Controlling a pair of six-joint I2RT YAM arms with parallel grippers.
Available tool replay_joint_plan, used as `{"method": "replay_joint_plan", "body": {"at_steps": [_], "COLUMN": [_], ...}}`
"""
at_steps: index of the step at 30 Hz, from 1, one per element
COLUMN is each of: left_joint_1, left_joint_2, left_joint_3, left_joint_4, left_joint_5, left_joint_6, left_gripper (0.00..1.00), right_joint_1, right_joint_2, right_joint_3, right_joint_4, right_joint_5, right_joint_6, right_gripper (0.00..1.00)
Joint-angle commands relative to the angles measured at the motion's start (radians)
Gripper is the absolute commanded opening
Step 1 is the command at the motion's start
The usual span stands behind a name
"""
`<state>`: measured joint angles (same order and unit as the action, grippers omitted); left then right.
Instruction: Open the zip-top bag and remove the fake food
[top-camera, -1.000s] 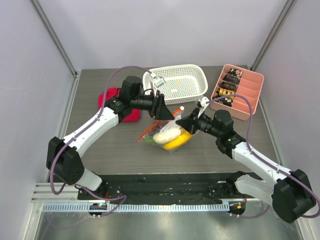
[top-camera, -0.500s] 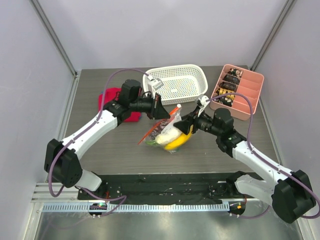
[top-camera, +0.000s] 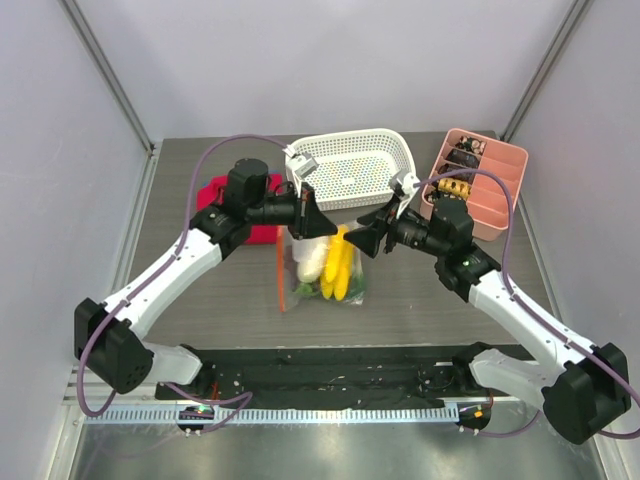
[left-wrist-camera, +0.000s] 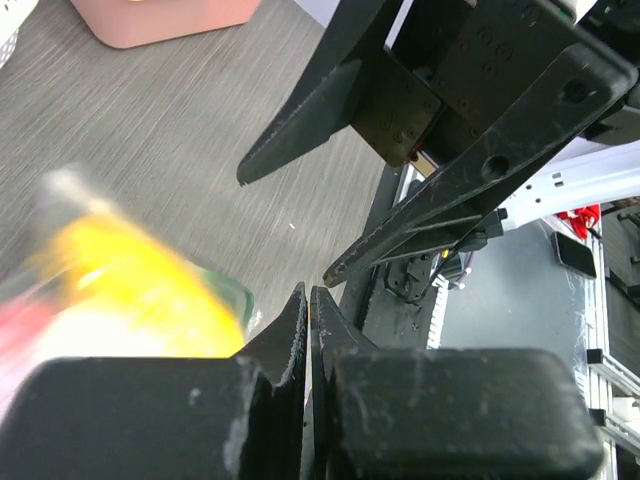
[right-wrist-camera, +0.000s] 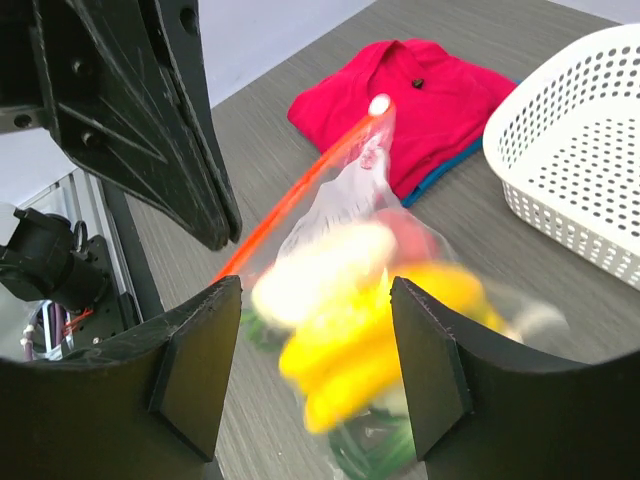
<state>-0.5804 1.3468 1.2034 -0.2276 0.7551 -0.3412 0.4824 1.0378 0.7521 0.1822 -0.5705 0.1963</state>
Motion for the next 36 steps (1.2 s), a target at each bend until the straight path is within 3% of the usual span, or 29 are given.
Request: {"method": "replay_joint_plan", "body": {"at_steps": [1, 2, 3, 6, 7, 8, 9, 11, 14, 15, 16, 19, 20, 21, 23, 26, 33, 36], "left_joint_1": [-0.004, -0.004, -0.004, -0.004, -0.004, -0.004, -0.003, 0.011, 0.098, 0.141, 0.265, 0.457, 0.559, 0.609, 0.648, 0.657, 0.668, 0.668], "left_joint_2": [-0.023, -0.014, -0.014, -0.072, -0.092, -0.148, -0.179, -0.268, -0.346, -0.395, -0.415, -0.483, -0.488, -0.483, -0.433, -0.298, 0.035, 0.205], "left_joint_3": [0.018, 0.031, 0.038, -0.017, -0.062, -0.099, -0.135, -0.24, -0.361, -0.396, -0.486, -0.705, -0.758, -0.803, -0.848, -0.809, -0.832, -0.843], "left_joint_4": [0.013, -0.021, -0.1, -0.139, -0.188, -0.184, -0.168, -0.173, -0.182, -0.173, -0.106, 0.092, 0.293, 0.376, 0.483, 0.513, 0.928, 1.209], "left_joint_5": [-0.003, -0.057, -0.262, -0.561, -0.746, -0.816, -0.912, -1.017, -1.086, -1.061, -0.948, -0.721, -0.547, -0.498, -0.438, -0.382, -0.217, -0.165], "left_joint_6": [-0.012, -0.009, -0.019, -0.161, -0.229, -0.287, -0.314, -0.376, -0.464, -0.525, -0.556, -0.669, -0.702, -0.734, -0.745, -0.729, -0.835, -0.925], "left_gripper": [0.0, 0.0, 0.0, 0.25, 0.38, 0.46, 0.77, 0.84, 0.84, 0.81, 0.79, 0.79, 0.79, 0.83, 0.87, 0.91, 0.9, 0.86], "right_joint_1": [-0.008, -0.008, -0.01, -0.008, -0.008, -0.008, -0.01, -0.008, -0.008, -0.008, -0.007, -0.007, -0.007, -0.004, -0.002, -0.002, 0.002, 0.004], "right_joint_2": [0.024, 0.021, 0.019, 0.008, 0.008, 0.007, 0.005, 0.002, -0.001, 0.001, 0.002, 0.008, 0.007, 0.007, 0.002, -0.008, -0.025, -0.025], "right_joint_3": [0.05, 0.041, 0.038, 0.02, 0.015, 0.013, 0.01, -0.003, -0.017, -0.022, -0.028, -0.04, -0.043, -0.045, -0.048, -0.051, -0.057, -0.062], "right_joint_4": [-0.03, -0.024, -0.026, -0.032, -0.038, -0.05, -0.05, -0.047, -0.035, -0.029, -0.024, 0.008, 0.02, 0.022, 0.016, 0.017, 0.036, 0.049], "right_joint_5": [-0.002, 0.009, 0.024, 0.049, 0.046, 0.044, 0.038, 0.032, 0.029, 0.027, 0.015, -0.008, -0.011, -0.014, -0.014, -0.017, -0.034, -0.034], "right_joint_6": [-0.034, -0.022, -0.012, 0.025, 0.041, 0.046, 0.054, 0.061, 0.069, 0.072, 0.074, 0.087, 0.091, 0.088, 0.08, 0.074, 0.071, 0.071], "right_gripper": [0.67, 0.67, 0.67, 0.66, 0.67, 0.66, 0.66, 0.66, 0.66, 0.66, 0.66, 0.66, 0.66, 0.67, 0.67, 0.66, 0.66, 0.67]}}
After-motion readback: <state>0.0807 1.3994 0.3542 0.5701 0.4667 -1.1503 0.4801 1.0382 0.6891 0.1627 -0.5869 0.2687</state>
